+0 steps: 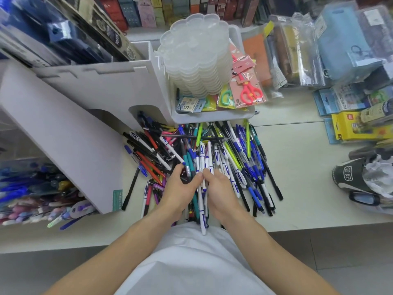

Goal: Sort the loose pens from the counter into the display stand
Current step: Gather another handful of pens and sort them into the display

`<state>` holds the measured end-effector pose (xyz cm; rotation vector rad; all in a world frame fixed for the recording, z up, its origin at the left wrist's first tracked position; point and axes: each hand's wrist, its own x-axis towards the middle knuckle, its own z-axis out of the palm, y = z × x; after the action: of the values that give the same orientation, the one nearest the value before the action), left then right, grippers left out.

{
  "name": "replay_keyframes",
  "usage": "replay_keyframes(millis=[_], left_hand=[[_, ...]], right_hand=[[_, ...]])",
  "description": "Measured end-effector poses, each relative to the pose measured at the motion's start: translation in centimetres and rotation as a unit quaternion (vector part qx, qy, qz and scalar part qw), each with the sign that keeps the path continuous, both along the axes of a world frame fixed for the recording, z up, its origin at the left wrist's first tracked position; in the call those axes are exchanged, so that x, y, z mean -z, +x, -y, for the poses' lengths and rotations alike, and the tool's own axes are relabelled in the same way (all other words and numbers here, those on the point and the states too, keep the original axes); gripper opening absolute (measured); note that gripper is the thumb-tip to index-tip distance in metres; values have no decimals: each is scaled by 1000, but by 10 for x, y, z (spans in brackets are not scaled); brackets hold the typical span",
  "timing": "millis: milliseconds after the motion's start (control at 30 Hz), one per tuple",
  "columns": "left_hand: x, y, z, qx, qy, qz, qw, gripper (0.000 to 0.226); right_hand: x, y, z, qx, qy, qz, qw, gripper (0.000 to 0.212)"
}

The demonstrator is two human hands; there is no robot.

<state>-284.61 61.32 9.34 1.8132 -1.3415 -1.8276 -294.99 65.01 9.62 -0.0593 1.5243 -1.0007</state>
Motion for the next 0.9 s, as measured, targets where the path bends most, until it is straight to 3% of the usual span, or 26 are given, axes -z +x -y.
replay_keyframes(millis=[133, 300, 467, 533, 700, 800, 900], left_hand=[[0, 2, -1, -15, 31, 5, 999, 29], [3, 1, -5, -93, 53, -6, 994, 89], [1, 6, -6, -68, -35, 20, 997, 98], [1, 7, -7, -81, -42, 17, 996, 104], [1, 6, -9, -196, -20, 22, 980, 102], [3, 5, -6, -237, 34, 21, 971, 93], [-2, 5, -3, -239, 52, -11, 970, 109]], right_hand=[[-1, 0, -6, -49, 9, -22, 999, 24], [-2, -3, -13, -124, 4, -86, 989, 39], [4, -3, -22, -124, 3, -47, 991, 22], [6, -3, -27, -126, -2, -73, 989, 19], [3, 4, -28, -139, -41, -142, 979, 72], [-3, 4, -26, -171, -33, -155, 972, 58], [-4, 5, -25, -182, -27, -154, 971, 59]])
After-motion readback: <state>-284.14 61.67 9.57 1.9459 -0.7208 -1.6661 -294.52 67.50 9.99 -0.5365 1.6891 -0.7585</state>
